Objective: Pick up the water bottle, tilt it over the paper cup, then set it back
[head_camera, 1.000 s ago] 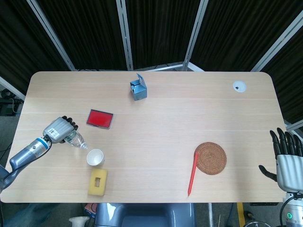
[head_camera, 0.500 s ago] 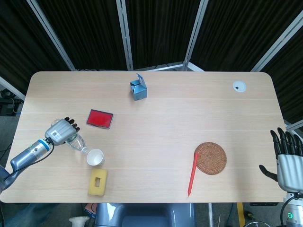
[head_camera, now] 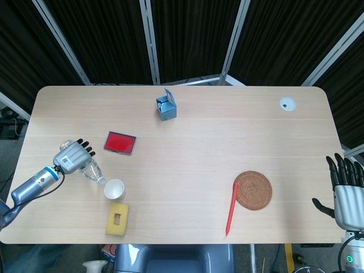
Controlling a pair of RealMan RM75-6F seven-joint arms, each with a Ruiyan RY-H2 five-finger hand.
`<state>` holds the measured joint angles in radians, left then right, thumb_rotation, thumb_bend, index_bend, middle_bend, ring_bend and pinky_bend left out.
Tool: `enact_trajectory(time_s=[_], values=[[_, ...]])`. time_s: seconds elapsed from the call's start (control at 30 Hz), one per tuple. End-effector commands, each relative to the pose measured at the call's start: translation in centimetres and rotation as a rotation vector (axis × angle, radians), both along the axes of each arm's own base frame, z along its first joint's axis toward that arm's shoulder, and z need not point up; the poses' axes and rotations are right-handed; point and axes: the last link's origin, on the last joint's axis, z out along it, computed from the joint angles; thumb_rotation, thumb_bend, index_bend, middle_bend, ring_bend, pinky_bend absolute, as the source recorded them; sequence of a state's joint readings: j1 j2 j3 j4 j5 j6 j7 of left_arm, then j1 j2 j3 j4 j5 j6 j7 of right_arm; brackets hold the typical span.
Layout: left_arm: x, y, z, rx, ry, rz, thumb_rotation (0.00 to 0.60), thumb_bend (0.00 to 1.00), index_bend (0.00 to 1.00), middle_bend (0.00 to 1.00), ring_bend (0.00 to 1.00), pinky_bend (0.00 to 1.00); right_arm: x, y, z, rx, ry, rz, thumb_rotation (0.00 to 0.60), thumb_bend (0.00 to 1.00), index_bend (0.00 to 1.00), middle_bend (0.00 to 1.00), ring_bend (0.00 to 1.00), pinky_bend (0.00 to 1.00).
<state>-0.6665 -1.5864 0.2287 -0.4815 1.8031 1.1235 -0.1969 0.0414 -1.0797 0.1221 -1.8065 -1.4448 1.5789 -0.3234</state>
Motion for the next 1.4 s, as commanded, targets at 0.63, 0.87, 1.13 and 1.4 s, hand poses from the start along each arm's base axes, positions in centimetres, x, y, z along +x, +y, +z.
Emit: enact_trajectory(time_s=[0.63,0.87,1.13,1.4], values=[[0.4,-0.1,0.0,0.014,0.005,-0.032,0.600,0.42,0.60,0.46,0.31,0.36,0.0,0.1,0.1,-0.001,-0.002,-0.001,0.600,0.00,0.00,0.00,0.00,0.00],[0.7,-0.2,0.0,0.014,-0.023,-0.028,0.600,0.41,0.60,0.47,0.31,0.36,0.0,0.1,0.1,-0.001,-0.001,-0.002,0.600,0.00,0.00,0.00,0.00,0.00],[1.3,-0.4,0.1,0.001,-0.086,-0.032,0.600,0.42,0.60,0.46,0.31,0.36,0.0,0.0,0.1,0.000,-0.001,-0.003,0.600,0.00,0.00,0.00,0.00,0.00],[2.1,-0.3,0.5,-0.035,-0.244,0.065,0.600,0.41,0.60,0.46,0.31,0.36,-0.1,0.0,0.1,0.000,-0.001,-0.006,0.600,0.00,0.00,0.00,0.00,0.00]])
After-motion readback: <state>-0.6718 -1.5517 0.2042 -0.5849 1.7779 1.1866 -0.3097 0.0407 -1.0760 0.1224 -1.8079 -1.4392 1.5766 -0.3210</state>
